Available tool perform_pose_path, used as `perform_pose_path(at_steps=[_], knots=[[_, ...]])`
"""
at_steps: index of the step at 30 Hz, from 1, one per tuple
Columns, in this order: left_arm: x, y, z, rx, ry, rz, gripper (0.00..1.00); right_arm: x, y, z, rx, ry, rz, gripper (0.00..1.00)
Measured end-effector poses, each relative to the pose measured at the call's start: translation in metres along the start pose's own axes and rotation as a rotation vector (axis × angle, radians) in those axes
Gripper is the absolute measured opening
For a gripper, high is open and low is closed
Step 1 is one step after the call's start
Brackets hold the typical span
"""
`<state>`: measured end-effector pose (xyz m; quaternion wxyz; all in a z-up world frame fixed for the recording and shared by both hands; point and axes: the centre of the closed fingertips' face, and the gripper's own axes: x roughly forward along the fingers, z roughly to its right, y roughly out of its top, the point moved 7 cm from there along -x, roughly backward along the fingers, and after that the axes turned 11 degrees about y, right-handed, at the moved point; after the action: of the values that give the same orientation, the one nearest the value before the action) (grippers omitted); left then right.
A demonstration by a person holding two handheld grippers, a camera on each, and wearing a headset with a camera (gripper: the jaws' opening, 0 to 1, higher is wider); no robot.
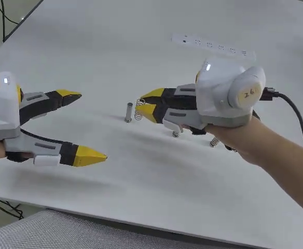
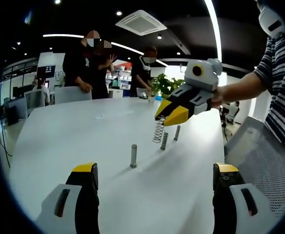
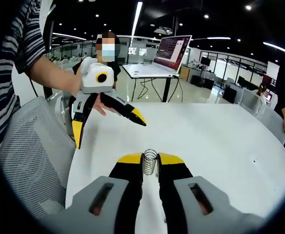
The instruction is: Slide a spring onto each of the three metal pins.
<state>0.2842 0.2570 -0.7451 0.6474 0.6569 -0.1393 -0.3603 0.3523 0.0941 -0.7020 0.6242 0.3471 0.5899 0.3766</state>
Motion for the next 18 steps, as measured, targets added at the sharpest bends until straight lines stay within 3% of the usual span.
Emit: perform_pose_path(at_steps=[6,18], knots=[[0.000,0.000,0.000,-0.001,0.005,0.005,0.97,0.007,0.008,0.013,0.008,-0.032,0.007,0.13],[-0.002,-0.004,0.001,-0.010,0.012,0.001,0.97,0.017,0.003,0.023,0.064,-0.055,0.000,0.13]])
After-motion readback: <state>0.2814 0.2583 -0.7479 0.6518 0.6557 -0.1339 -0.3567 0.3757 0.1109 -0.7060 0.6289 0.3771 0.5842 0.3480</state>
